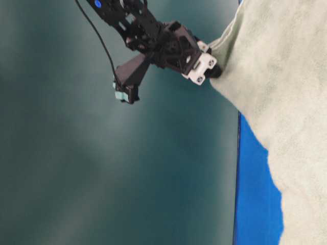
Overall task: Fold a bath towel.
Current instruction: 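Release the towel and move the right gripper to its upper-right end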
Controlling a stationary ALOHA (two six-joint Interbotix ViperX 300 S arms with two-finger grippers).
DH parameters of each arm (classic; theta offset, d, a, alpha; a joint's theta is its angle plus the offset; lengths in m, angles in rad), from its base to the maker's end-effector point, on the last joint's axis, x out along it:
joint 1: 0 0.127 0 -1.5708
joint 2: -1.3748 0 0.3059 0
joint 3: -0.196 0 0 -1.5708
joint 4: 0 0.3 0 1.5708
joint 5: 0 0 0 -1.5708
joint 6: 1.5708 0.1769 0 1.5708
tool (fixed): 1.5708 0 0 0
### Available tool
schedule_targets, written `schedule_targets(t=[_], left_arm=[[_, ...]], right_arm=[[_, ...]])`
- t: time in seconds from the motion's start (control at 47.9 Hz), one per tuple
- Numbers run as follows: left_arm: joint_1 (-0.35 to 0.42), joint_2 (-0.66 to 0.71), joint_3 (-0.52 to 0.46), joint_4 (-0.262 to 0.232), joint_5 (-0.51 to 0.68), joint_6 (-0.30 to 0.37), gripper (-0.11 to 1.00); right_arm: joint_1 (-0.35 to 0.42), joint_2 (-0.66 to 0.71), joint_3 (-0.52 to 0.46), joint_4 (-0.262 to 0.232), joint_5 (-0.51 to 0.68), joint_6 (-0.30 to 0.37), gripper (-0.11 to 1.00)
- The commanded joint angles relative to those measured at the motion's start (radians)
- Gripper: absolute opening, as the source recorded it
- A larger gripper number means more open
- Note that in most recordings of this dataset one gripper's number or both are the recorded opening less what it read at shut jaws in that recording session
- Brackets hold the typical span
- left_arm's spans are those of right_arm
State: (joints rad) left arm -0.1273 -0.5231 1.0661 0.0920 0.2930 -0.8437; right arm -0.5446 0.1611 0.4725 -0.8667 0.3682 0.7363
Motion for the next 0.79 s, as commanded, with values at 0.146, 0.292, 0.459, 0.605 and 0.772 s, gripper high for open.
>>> schedule_targets(t=[0.146,0.292,0.459,0.605,0.772], left_arm=[[0.003,-0.009,-0.006,0.008,0.003,0.034,0.48],[0.005,-0.046,-0.012,0.008,0.041,0.095,0.85],[0.051,-0.147,-0.031,0.008,0.150,0.170,0.86],[0.117,-0.258,-0.026,0.008,0.179,0.255,0.87],[0.172,-0.365,-0.017,0.008,0.179,0.359,0.87]], right_arm=[[-0.006,-0.014,-0.038,-0.006,-0.008,-0.002,0.45],[0.000,-0.080,-0.003,0.000,0.072,0.002,0.69],[0.040,-0.259,0.117,0.074,0.186,0.000,0.66],[0.080,-0.414,0.245,0.183,0.230,-0.003,0.66],[0.081,-0.535,0.364,0.245,0.232,-0.008,0.66]])
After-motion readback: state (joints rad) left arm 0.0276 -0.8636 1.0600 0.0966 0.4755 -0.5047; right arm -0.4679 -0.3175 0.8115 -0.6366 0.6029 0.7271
